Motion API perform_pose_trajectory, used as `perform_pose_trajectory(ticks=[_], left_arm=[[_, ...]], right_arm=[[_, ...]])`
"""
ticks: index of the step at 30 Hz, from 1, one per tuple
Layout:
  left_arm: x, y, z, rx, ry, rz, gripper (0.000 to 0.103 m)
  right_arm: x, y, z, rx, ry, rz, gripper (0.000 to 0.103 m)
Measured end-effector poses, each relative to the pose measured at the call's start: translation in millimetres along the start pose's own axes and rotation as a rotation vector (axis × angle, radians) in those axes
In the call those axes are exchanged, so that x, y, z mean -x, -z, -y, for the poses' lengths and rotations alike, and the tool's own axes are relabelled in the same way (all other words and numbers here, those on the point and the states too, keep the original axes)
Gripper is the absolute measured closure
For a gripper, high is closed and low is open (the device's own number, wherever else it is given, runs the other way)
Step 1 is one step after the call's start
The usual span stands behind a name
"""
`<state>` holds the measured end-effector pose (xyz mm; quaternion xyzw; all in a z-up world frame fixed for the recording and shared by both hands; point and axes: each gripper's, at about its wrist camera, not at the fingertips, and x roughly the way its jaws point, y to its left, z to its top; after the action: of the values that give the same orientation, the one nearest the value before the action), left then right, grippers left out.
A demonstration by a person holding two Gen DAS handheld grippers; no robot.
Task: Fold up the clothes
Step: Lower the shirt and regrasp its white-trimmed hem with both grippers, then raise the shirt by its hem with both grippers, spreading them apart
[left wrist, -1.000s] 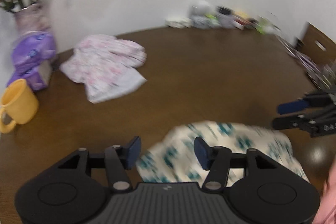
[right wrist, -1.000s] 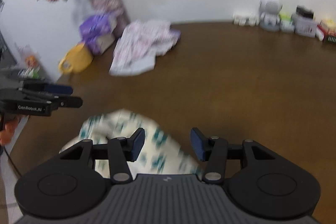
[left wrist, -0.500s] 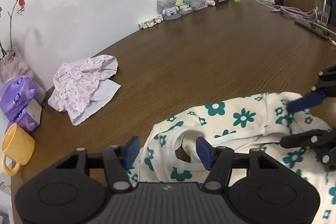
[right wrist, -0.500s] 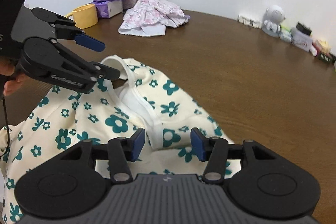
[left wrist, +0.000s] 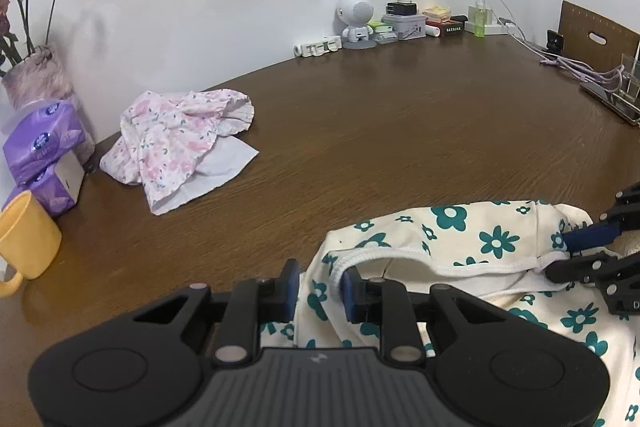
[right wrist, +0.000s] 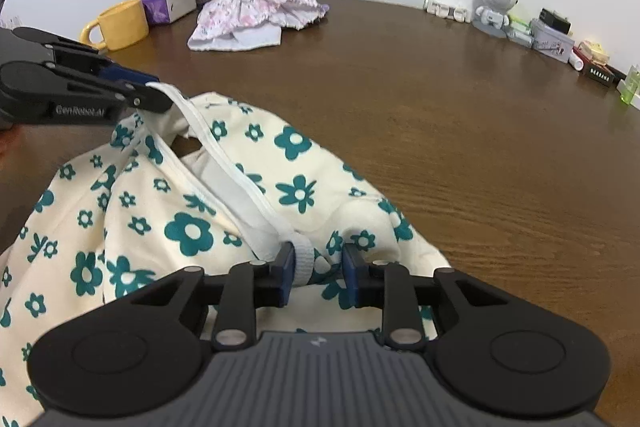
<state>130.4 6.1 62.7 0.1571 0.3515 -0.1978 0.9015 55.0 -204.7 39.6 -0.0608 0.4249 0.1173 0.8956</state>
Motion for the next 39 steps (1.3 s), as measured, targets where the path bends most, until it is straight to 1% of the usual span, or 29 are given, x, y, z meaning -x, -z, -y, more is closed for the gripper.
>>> perform_pose_trajectory(ticks=[4, 9, 11, 12, 13, 15, 17, 20, 26, 29, 31, 34, 37, 39], left_arm=[[-3.2, 1.2, 1.3, -0.007, -0.002, -0.001, 0.081], [-5.9, 5.1, 2.0, -0.015, -0.018, -0.003, 0.08], [-5.2, 6.2, 1.8, -0.02, -0.017, 0.0, 0.082], [-4.6, 6.3, 2.0, -0.022, -0.017, 0.002, 0.086], [-3.5, 6.1, 1.7, -0.021, -0.009, 0.003, 0.093], [-1.2, 5.5, 1.0, -0.021, 0.009, 0.005, 0.099], [5.0, 3.0, 0.6, -0.016, 0.011, 0.022, 0.1], [19.1, -10.3, -1.8, -0.004, 0.01, 0.062, 0.1], [65.5, -57.7, -3.0, -0.005, -0.016, 0.173, 0.1], [95.1, -92.4, -0.9, -0.032, -0.051, 0.239, 0.1], [116.7, -120.1, 0.9, -0.051, -0.086, 0.288, 0.1], [146.4, -164.4, 8.0, -0.081, -0.162, 0.367, 0.1], [181.4, -221.3, 9.3, -0.066, -0.241, 0.467, 0.1], [210.3, -253.7, 10.5, -0.033, -0.287, 0.55, 0.1]], right_arm=[[-2.8, 2.2, -7.9, 0.056, 0.035, -0.01, 0.08], [-1.0, 2.9, -10.5, 0.102, 0.06, -0.014, 0.091], [2.2, 3.6, -11.0, 0.124, 0.061, -0.009, 0.093], [3.5, 3.6, -10.3, 0.129, 0.061, -0.008, 0.096], [4.7, 3.5, -9.1, 0.131, 0.06, -0.007, 0.096], [8.8, 1.1, -5.2, 0.134, 0.06, 0.001, 0.097], [15.9, -2.5, -1.5, 0.138, 0.056, 0.017, 0.098], [33.3, -15.2, 6.4, 0.149, 0.053, 0.055, 0.098], [80.8, -60.2, 29.1, 0.173, 0.084, 0.148, 0.099], [114.4, -84.8, 34.3, 0.213, 0.118, 0.228, 0.099], [136.3, -102.1, 38.2, 0.238, 0.15, 0.288, 0.099], [167.3, -132.3, 45.5, 0.263, 0.212, 0.376, 0.099], [203.8, -180.0, 59.9, 0.233, 0.276, 0.471, 0.1], [236.0, -213.2, 67.9, 0.195, 0.32, 0.558, 0.1]])
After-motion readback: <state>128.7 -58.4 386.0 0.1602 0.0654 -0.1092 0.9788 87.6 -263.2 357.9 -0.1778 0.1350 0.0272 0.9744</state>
